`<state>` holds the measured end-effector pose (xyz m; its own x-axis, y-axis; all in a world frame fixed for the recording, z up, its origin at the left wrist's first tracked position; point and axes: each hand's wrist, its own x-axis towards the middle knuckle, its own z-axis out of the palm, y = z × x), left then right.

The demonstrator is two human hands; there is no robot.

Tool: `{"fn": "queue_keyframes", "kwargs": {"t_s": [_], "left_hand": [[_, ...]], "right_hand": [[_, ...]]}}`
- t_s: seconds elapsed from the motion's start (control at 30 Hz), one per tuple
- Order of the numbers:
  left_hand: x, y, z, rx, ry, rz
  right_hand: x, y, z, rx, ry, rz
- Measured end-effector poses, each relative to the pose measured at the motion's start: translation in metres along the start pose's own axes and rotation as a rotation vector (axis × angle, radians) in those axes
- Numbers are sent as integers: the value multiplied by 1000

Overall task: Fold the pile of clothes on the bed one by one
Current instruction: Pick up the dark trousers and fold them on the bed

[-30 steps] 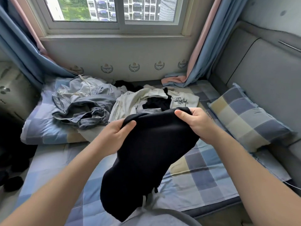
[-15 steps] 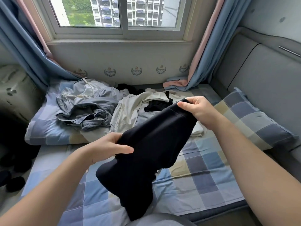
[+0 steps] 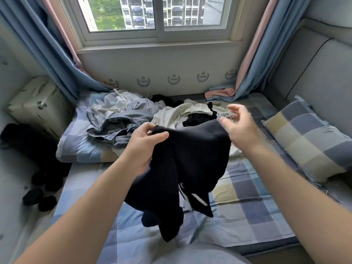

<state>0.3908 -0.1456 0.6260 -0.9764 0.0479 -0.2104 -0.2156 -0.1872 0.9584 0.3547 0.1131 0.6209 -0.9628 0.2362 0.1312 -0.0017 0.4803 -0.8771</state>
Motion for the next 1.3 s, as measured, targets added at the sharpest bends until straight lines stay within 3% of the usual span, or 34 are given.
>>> {"fn": "queue_keyframes", "kwargs": {"t_s": [0.07, 0.17, 0.23, 0.3, 0.37, 0.47, 0.57, 0.63, 0.73, 0.87, 1.17, 1.3], "left_hand": [[0, 4, 5, -104, 14, -3], [-5, 12, 18, -191, -105, 16], [-5, 17, 24, -125, -129, 53], [1, 21, 20, -45, -30, 116], [10, 22, 6, 31, 102, 151], [26, 16, -22, 208, 242, 166], [34, 4, -33, 295, 291, 142], [30, -2, -30, 145, 233, 38], [15, -19, -17, -87, -41, -158], [-7, -53, -2, 141, -265, -267], [-3, -56, 1, 416, -438, -235], [-6, -67, 3, 389, -539, -228]], "right_hand": [[-50, -15, 17, 133, -123, -45], [-105, -25, 62, 357, -451, 106], [-106, -16, 88, 362, -455, 128], [-89, -8, 92, 234, -414, 113], [-75, -6, 78, 191, -496, 104], [-63, -12, 49, 234, -623, 39], [-51, -21, 29, 354, -597, 63], [-46, -26, 24, 453, -584, 124], [-44, -31, 20, 557, -543, 180], [-44, -31, 20, 644, -468, 235], [-46, -17, 12, 667, -373, 303], [-48, -16, 11, 721, -363, 343]]}}
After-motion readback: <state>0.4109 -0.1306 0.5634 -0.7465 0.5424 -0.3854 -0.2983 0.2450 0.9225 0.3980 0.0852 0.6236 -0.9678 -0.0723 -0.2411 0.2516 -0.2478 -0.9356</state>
